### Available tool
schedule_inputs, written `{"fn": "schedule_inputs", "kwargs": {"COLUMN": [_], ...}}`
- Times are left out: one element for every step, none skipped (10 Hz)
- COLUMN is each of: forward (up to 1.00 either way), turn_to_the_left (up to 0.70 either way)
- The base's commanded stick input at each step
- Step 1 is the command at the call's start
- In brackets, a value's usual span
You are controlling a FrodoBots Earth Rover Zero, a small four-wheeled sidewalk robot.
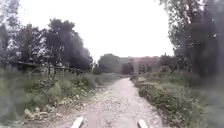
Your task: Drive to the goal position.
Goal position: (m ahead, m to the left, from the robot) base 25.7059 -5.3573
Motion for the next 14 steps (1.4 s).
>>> {"fn": "schedule_inputs", "kwargs": {"forward": [0.7, 0.7, 0.7, 0.7, 0.7, 0.7, 0.7, 0.7, 0.7, 0.7, 0.7, 0.7, 0.7, 0.7], "turn_to_the_left": [-0.15, -0.26, -0.35, -0.14, 0.0, 0.0, 0.0, 0.0, 0.0, 0.0, 0.0, -0.05, -0.12, -0.22]}}
